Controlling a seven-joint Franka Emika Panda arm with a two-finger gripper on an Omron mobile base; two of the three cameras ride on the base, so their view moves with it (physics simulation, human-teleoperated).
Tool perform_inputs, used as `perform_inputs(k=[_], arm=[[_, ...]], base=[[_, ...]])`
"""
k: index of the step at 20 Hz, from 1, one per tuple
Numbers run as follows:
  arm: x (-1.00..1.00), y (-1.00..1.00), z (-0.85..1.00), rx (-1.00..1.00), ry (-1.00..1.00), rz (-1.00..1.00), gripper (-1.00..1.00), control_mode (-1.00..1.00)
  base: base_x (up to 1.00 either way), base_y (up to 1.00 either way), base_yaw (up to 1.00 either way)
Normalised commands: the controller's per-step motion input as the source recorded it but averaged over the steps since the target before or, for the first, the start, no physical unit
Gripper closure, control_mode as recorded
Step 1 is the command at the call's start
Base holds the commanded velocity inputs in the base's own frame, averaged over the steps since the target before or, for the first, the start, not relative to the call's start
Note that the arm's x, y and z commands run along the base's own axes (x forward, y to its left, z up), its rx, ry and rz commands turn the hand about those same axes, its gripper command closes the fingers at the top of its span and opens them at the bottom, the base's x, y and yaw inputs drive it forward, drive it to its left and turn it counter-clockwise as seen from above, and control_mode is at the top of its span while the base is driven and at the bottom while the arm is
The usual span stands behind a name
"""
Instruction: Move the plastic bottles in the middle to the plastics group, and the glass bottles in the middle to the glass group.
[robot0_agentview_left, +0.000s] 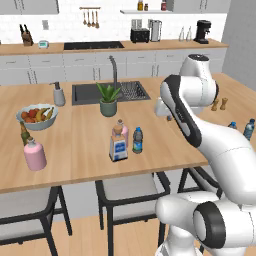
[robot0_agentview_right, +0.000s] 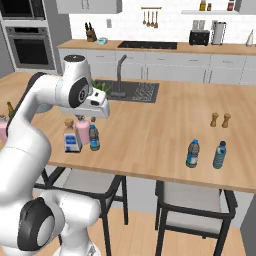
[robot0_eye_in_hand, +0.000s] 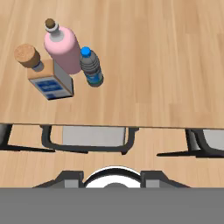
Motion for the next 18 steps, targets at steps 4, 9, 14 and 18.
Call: perform_inputs(k=[4, 9, 14, 18], arm=[[-0.02, 0.06, -0.23, 0.00, 0.04, 0.00, -1.00, -1.00], [0.36, 0.50, -0.30, 0.00, 0.08, 0.00, -1.00, -1.00], [0.17, 0.63, 0.23, -0.01, 0.04, 0.04, -1.00, -1.00], [-0.05, 0.49, 0.40, 0.00, 0.03, 0.11, -1.00, -1.00]], base=[[0.00, 0.00, 0.00], [0.00, 0.00, 0.00], [0.00, 0.00, 0.00], [0.00, 0.00, 0.00]])
